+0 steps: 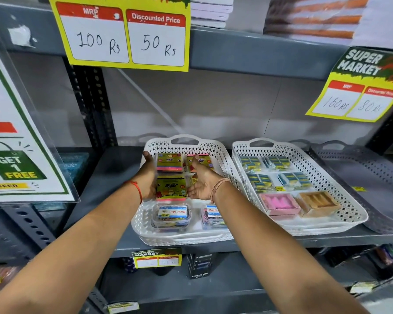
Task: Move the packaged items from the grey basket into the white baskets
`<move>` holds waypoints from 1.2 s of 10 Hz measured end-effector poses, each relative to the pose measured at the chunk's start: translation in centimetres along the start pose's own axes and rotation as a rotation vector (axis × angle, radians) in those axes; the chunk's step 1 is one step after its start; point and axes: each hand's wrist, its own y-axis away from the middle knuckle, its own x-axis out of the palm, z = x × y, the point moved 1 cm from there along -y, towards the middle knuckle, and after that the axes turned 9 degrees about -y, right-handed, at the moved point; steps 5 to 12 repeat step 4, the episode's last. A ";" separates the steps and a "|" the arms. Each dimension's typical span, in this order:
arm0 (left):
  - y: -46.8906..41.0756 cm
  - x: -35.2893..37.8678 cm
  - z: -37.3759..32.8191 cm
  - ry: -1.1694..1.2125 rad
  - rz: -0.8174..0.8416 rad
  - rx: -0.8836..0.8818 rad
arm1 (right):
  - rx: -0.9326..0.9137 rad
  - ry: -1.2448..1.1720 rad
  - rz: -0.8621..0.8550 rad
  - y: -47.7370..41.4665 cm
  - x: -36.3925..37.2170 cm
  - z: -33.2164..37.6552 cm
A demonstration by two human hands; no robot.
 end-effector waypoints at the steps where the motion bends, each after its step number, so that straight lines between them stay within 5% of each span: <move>1: 0.0 -0.1 0.0 0.024 0.009 0.031 | -0.012 -0.011 -0.002 -0.2 -0.2 0.0; 2: -0.2 0.0 -0.1 0.006 -0.071 0.117 | -0.074 -0.007 0.043 -0.3 -0.2 0.0; 3: -0.8 0.5 -0.2 -0.214 -0.341 0.198 | -0.216 0.161 0.022 -0.3 -0.3 -0.1; 4: -0.5 1.2 0.5 -0.478 -0.580 0.238 | -0.562 0.694 -0.158 0.3 -1.3 -1.8; 12: -0.5 1.2 0.5 -0.478 -0.580 0.238 | -0.562 0.694 -0.158 0.3 -1.3 -1.8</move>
